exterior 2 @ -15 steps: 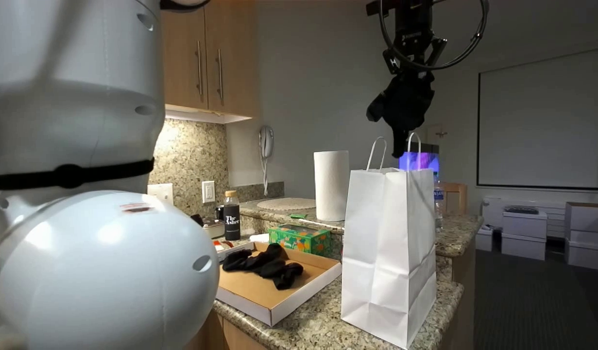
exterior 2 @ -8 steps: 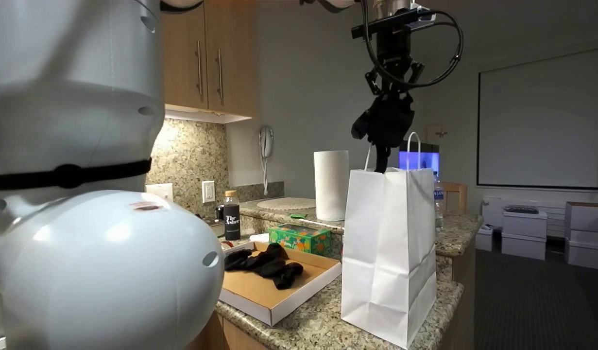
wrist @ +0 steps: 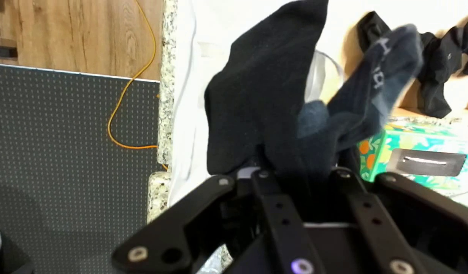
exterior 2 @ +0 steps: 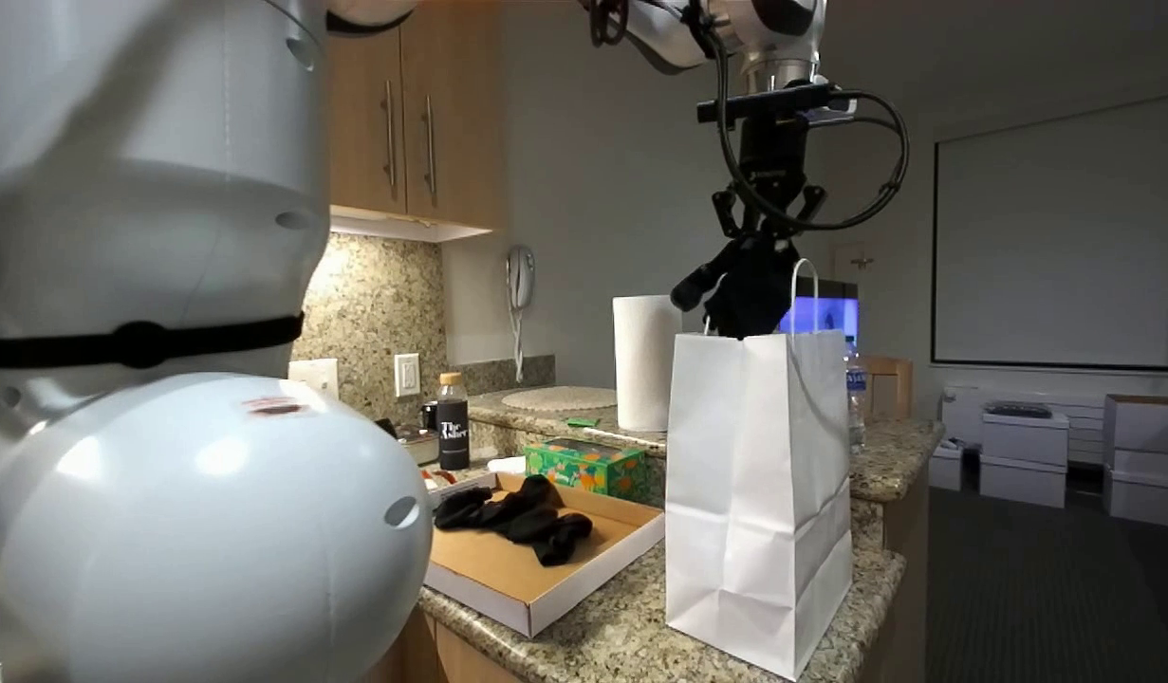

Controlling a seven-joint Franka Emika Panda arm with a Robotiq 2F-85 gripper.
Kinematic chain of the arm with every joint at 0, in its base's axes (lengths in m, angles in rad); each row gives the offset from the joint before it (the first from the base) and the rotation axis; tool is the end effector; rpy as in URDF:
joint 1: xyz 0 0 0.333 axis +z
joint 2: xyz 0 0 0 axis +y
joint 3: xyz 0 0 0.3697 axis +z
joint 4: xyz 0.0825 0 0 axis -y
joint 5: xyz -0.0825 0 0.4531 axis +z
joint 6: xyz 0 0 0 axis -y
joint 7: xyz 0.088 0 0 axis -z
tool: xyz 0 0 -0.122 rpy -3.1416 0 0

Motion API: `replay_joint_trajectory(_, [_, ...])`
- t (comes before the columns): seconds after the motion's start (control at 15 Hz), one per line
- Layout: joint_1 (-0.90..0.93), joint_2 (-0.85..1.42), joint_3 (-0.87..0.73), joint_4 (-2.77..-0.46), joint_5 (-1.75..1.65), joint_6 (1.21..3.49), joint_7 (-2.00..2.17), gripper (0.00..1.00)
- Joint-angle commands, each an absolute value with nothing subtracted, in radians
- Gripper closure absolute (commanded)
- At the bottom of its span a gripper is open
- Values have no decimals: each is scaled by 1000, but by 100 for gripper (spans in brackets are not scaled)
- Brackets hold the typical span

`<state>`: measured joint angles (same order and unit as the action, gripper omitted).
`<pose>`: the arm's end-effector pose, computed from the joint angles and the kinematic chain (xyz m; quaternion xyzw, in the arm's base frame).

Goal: Pick up the socks and put them in the paper bag

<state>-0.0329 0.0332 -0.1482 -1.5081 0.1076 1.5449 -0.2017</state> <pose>0.6258 -0.0993 0.6748 -0.9986 -0.0118 -0.0117 0.0500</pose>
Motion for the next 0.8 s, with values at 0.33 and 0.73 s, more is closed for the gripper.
replay_joint_trajectory(0.33, [-104,73,-136,-1553,177,1500,-264,89])
replay_joint_trajectory(0.73, [-112,94,-135,-1533,173,1475,-251,52])
